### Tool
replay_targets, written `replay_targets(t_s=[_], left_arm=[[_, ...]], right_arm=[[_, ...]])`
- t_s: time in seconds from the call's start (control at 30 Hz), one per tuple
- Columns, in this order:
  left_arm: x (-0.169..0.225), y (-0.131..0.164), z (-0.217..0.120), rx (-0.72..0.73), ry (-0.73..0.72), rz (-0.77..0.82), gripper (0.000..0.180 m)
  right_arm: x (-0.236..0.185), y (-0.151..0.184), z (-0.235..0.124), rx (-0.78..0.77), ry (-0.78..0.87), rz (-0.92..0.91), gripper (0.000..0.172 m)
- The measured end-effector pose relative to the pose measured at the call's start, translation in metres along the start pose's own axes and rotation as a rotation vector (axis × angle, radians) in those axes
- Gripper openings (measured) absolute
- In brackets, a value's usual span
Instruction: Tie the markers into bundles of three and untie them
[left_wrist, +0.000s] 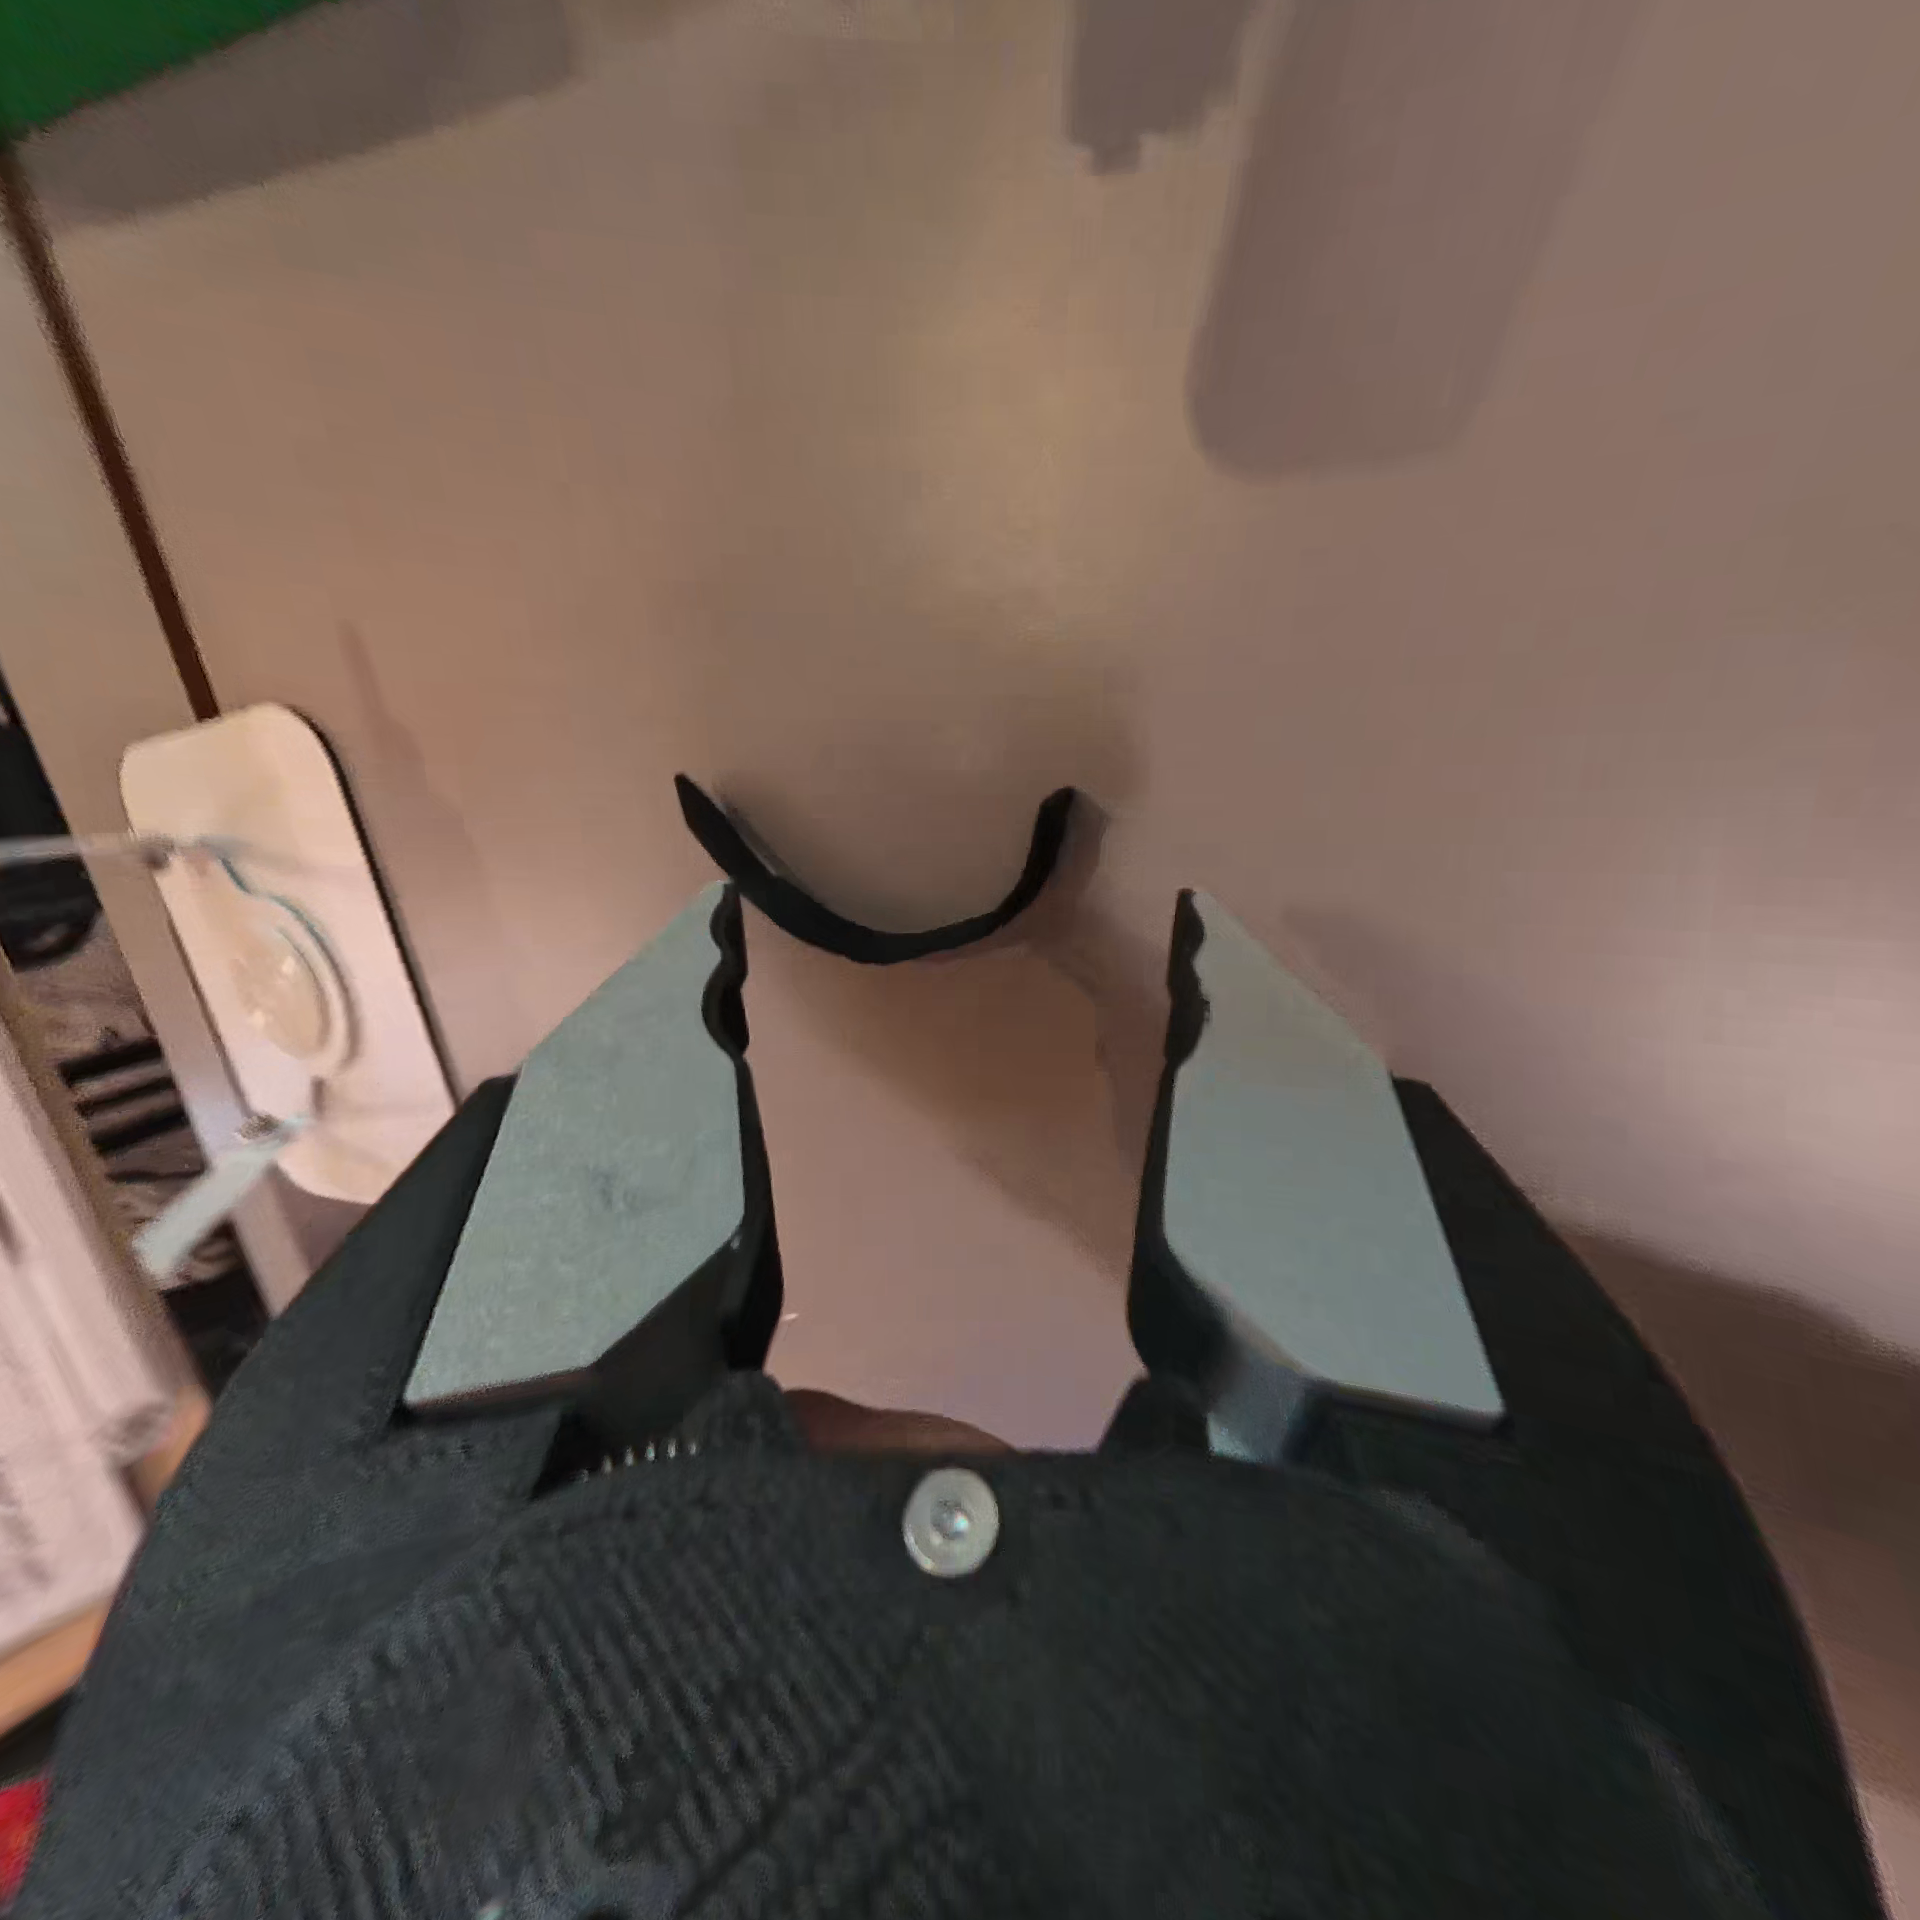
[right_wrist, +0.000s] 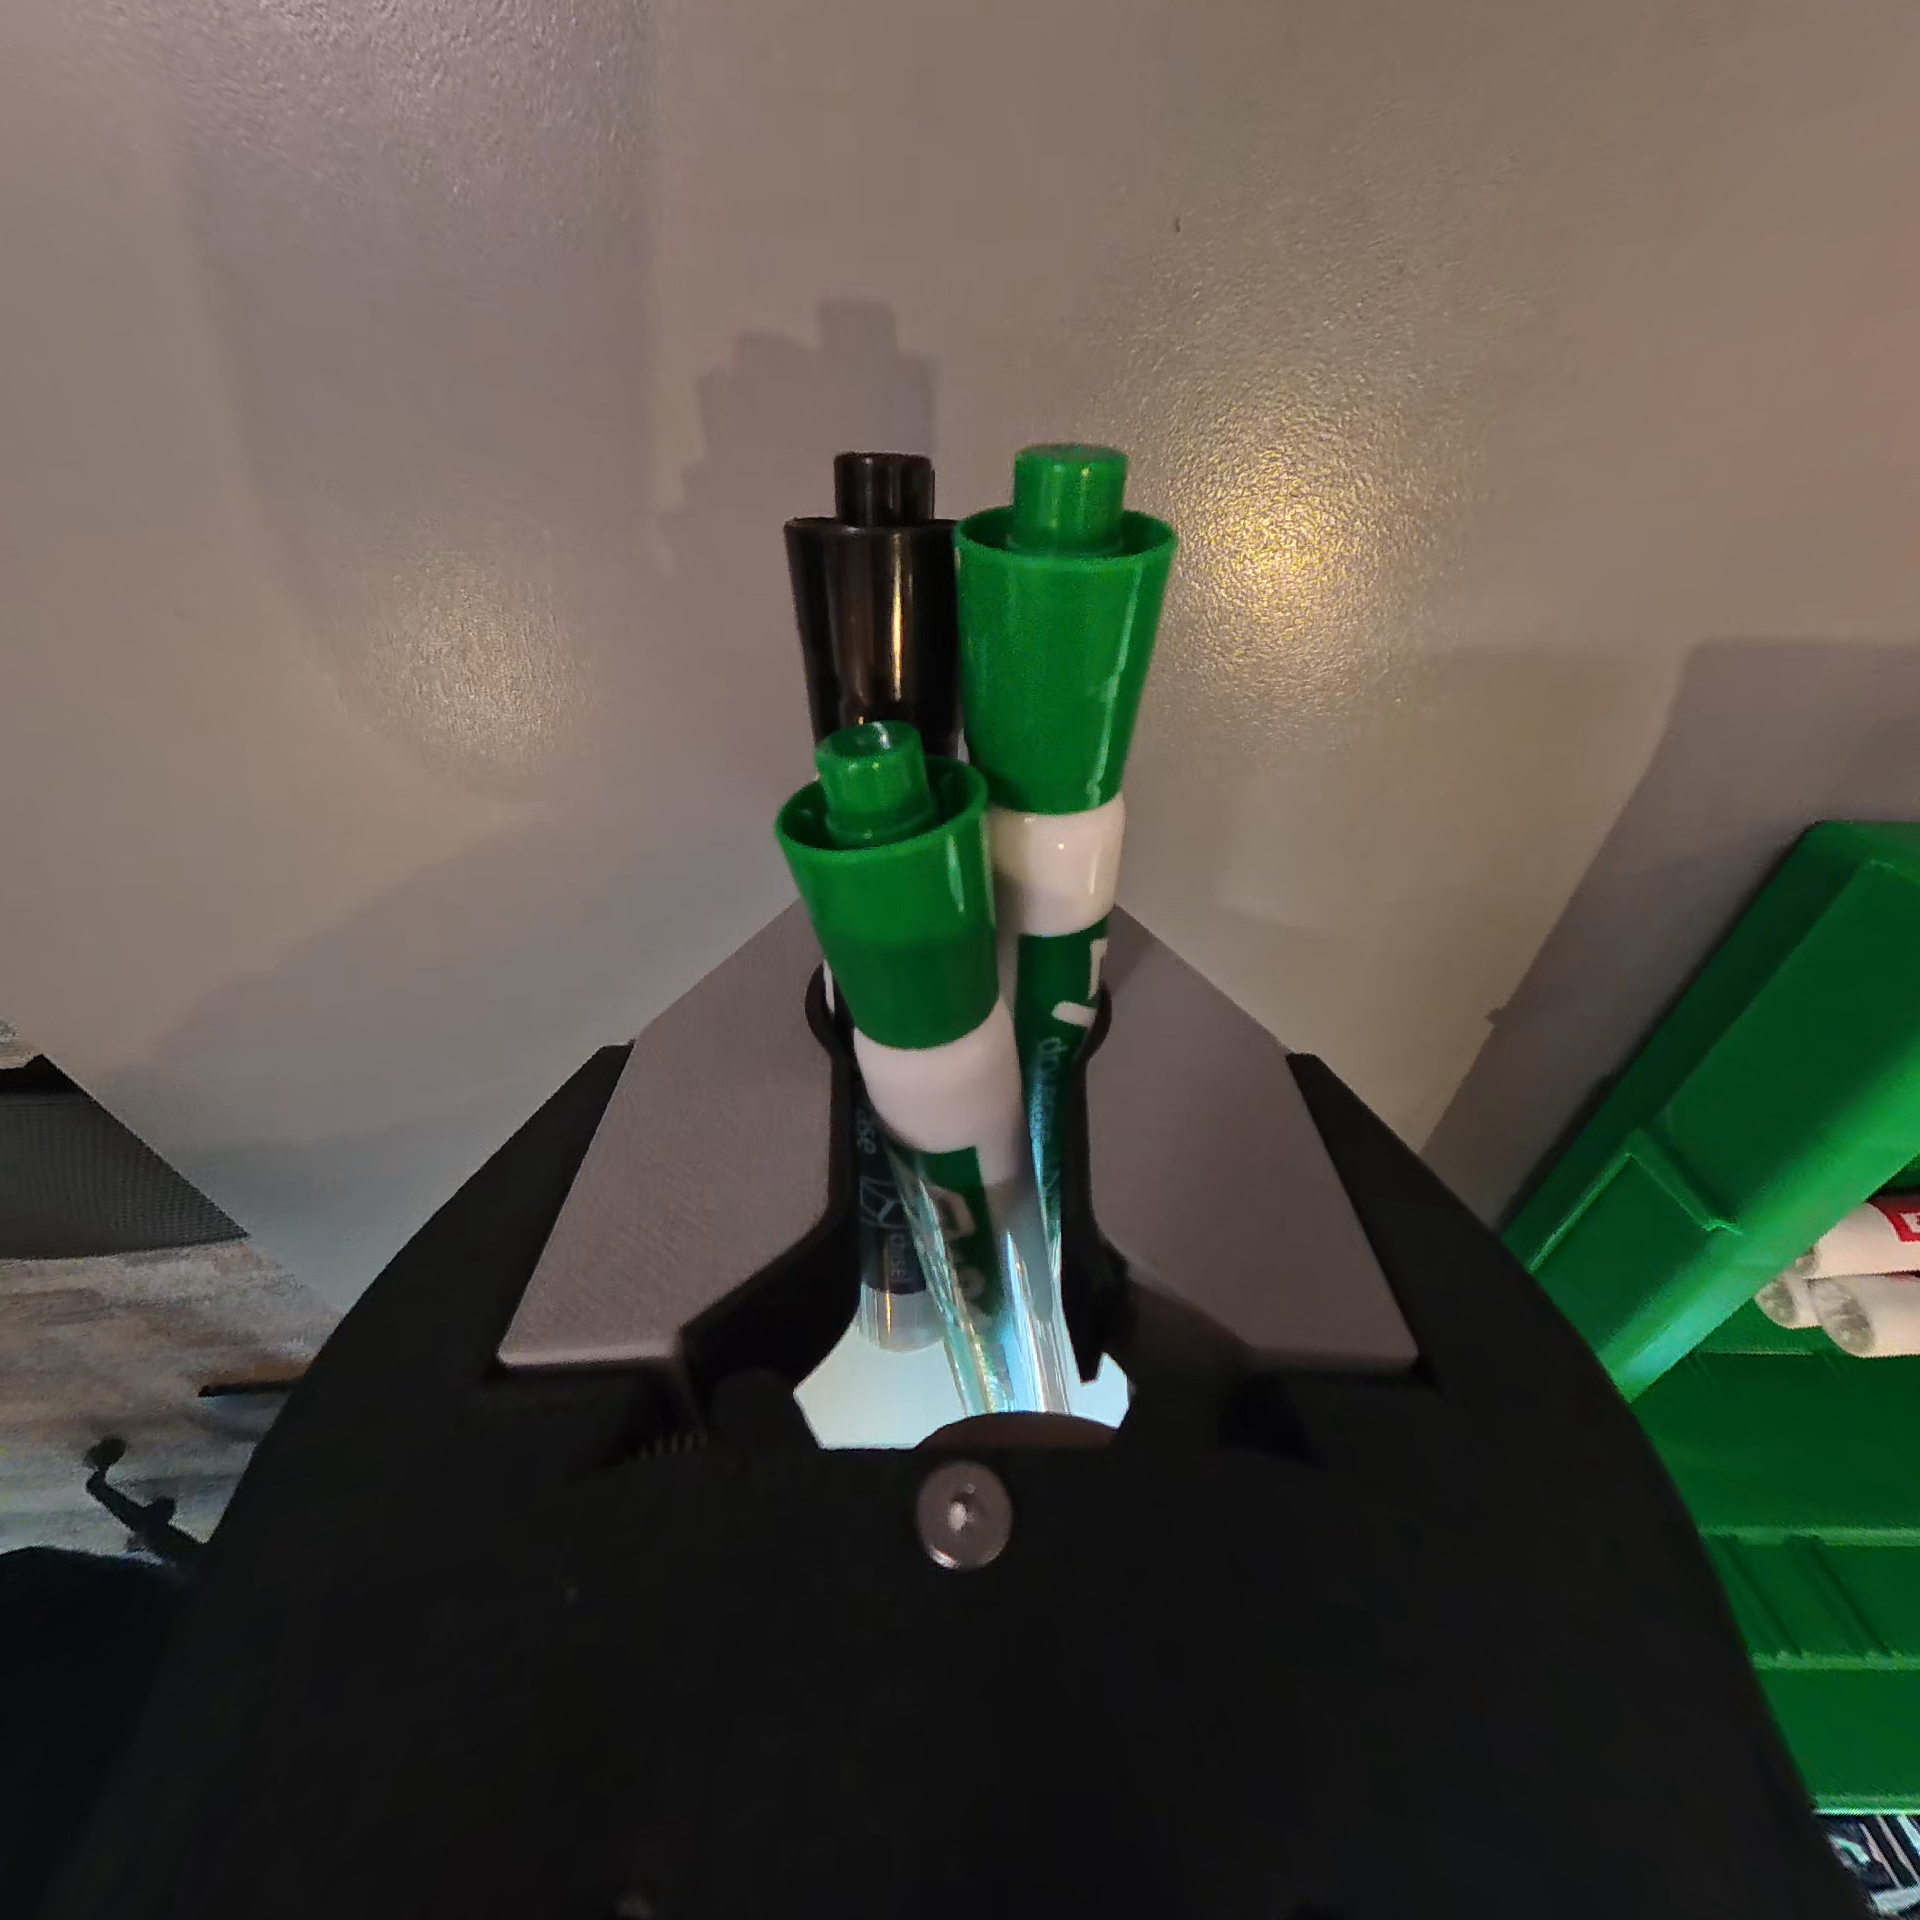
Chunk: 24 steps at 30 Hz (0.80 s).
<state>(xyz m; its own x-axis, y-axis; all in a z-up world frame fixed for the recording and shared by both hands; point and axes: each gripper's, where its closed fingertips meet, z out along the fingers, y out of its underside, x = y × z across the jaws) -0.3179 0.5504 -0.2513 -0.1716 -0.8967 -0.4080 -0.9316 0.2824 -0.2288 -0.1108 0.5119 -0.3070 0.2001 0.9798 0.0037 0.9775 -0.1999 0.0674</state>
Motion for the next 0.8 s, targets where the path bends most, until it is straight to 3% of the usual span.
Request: replay_targets(t_s=[0.13, 0.27, 0.43, 0.63, 0.73, 0.8], left_arm=[[0.000, 0.032, 0.013, 0.152, -0.090, -0.205, 0.089], [0.002, 0.051, 0.028, 0.228, -0.038, -0.304, 0.084], [-0.013, 0.031, 0.027, 0.446, 0.034, -0.313, 0.083], [-0.014, 0.023, 0.047, 0.459, 0.086, -0.364, 0.117], [-0.016, 0.022, 0.056, 0.465, 0.089, -0.428, 0.117], [-0.018, 0.021, 0.059, 0.470, 0.115, -0.482, 0.104]], right_arm=[[0.000, 0.000, 0.000, -0.001, 0.000, -0.003, 0.036], [0.000, 0.000, 0.000, -0.008, 0.000, 0.000, 0.036], [0.000, 0.000, 0.000, -0.010, 0.000, 0.009, 0.036], [0.000, 0.001, 0.000, -0.011, -0.001, 0.009, 0.036], [0.000, 0.001, 0.000, -0.015, -0.002, 0.004, 0.036], [0.000, 0.001, 0.000, -0.014, -0.002, 0.003, 0.036]])
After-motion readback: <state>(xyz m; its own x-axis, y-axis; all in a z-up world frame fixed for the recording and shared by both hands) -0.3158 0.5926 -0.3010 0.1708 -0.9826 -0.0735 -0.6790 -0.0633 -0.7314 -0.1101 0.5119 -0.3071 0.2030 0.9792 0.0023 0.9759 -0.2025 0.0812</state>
